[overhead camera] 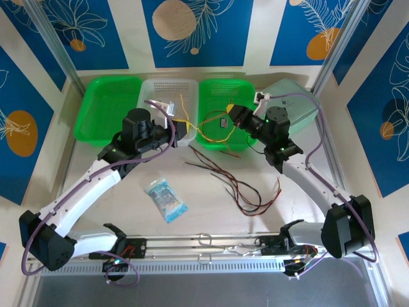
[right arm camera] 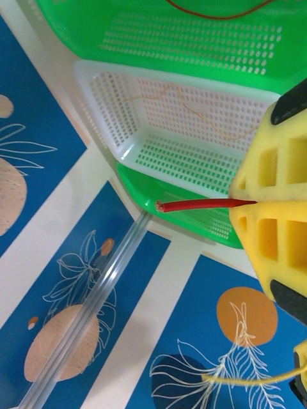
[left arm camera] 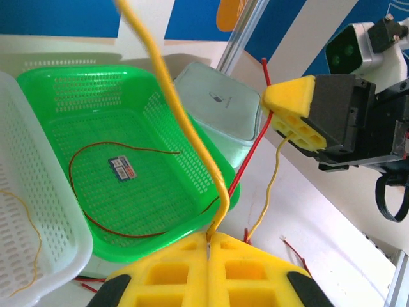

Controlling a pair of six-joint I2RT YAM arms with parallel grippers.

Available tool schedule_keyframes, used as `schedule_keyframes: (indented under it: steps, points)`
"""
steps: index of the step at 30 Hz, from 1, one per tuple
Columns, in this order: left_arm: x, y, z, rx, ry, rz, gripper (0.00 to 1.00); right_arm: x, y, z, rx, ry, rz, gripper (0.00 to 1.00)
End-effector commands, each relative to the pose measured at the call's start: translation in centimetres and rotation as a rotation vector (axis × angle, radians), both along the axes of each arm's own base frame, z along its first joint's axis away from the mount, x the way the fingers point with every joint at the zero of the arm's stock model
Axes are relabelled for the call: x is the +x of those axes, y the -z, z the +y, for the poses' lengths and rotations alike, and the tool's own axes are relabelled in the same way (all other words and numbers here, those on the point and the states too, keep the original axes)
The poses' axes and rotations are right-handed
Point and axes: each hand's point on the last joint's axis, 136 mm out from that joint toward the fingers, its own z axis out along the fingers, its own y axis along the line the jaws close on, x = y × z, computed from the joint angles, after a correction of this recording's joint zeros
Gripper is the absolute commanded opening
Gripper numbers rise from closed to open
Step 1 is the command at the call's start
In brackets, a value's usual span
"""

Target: Untangle the cables

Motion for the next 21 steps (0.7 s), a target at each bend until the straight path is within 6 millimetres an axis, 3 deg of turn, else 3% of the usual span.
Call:
schedule_keyframes:
  steps: [1, 6, 10, 14, 21]
  points:
    - [0.4, -1.4, 2.0, -0.018, -0.068, -0.055, 0.0, 0.5, 0.2, -2.9, -0.06, 0.112, -0.014, 0.0]
    - [1.1, -0.7, 3.5, -0.038, -0.149, -0.051, 0.0, 0.1, -0.7, -4.2, -0.064, 0.134, -0.04, 0.0]
    - [0.2, -0.4, 0.8, -0.072, 0.018, -0.026, 0.0, -0.5, -2.1, -2.2, -0.089, 0.025, -0.058, 0.0]
    - [-0.2, 0.0, -1.9, -0.105, 0.148, 0.025, 0.32, -0.9, -3.2, -1.1, -0.117, -0.003, -0.095, 0.0]
    - [0.4, -2.2, -5.1, -0.319, 0.225, 0.027, 0.59, -1.1, -2.9, 0.3, -0.108, -0.041, -0.087, 0.0]
